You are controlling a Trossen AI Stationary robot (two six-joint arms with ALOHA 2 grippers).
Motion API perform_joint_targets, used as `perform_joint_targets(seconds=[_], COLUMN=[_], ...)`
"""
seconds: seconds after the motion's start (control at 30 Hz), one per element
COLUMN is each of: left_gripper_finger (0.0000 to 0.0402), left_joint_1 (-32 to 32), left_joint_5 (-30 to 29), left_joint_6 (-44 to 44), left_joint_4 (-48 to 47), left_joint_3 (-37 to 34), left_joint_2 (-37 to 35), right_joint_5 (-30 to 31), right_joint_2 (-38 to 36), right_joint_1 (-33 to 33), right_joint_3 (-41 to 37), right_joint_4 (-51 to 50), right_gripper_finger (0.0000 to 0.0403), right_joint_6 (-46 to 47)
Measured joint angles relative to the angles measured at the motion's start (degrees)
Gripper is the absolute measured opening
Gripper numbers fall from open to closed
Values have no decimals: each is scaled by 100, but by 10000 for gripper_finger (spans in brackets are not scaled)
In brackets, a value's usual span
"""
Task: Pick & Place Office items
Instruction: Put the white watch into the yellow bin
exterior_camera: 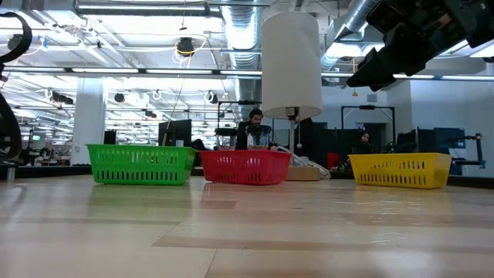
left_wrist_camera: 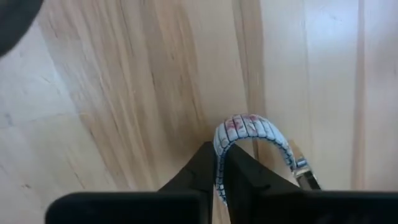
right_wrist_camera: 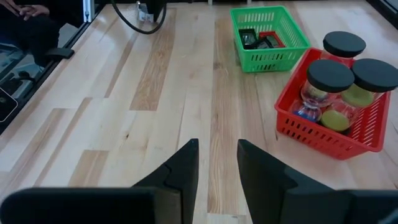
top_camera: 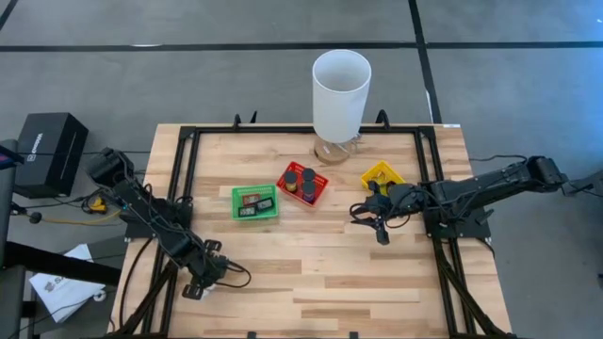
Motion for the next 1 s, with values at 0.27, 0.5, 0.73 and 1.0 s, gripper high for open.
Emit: perform_joint_targets(seconds=[0.27,0.5,0.73,1.0], left_gripper_finger=[17,15,12,16], left_joint_1=[-2,-9,-9,-9], left_joint_5=[-293,-792,-833,-1066], left_joint_6=[191,570,895,912], left_joint_4=[23,52,75,310], left_joint_3=[0,0,0,19], left_joint_2=[-2,-17,-17,-16], right_joint_5=[4,17,20,22], right_joint_2=[0,0,0,0], right_joint_1=[-4,-13,-10,-11], right_joint_3=[2,2,7,7], right_joint_4=[2,111,626,726], right_gripper_finger=[102,102,102,102], right_joint_6=[47,48,48,48])
